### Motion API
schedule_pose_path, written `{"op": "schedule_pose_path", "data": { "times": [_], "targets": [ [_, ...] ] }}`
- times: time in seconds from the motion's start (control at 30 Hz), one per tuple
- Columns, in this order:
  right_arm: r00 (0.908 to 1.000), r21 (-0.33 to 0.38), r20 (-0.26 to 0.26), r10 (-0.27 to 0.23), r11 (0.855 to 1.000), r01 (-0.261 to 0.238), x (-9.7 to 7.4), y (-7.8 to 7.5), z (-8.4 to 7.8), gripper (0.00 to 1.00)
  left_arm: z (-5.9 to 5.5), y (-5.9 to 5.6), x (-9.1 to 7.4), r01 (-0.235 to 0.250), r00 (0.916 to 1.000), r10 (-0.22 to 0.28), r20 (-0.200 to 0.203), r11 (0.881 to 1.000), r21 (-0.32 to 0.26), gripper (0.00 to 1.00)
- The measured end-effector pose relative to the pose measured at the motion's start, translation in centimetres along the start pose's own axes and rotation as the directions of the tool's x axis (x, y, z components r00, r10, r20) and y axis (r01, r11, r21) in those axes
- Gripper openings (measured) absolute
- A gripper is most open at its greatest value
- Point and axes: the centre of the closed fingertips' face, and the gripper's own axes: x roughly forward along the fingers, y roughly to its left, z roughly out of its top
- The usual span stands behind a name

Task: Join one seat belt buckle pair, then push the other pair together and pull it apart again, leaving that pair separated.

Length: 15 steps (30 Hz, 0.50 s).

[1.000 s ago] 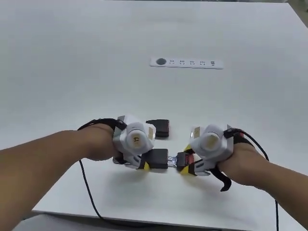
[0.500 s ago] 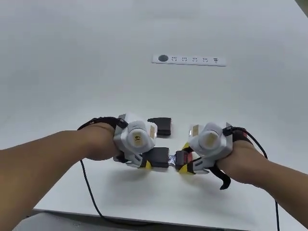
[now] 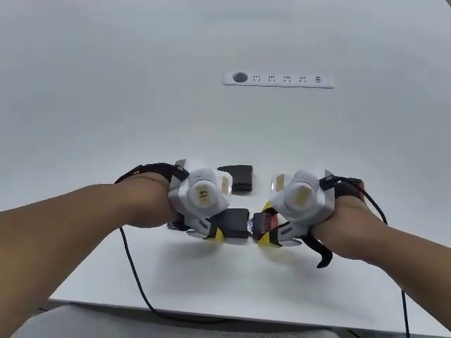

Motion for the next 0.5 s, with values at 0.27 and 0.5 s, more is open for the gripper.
{"op": "schedule_pose_path", "data": {
  "times": [0.27, 0.5],
  "targets": [
    [0.9999, 0.026, 0.009, -0.008, 1.0, 0.008, -0.17, 0.01, -0.34, 0.33, -0.07, -0.11, -0.12, 0.003, 0.9999, -0.003, 0.013, 1.0, 0.001, 0.32],
    [0.9997, 0.018, 0.025, -0.006, 1.0, 0.005, -0.39, 0.05, -0.59, 0.34, -0.27, -0.14, -0.31, -0.012, 0.9986, 0.013, 0.051, 1.0, -0.016, 0.32]
  ]
}}
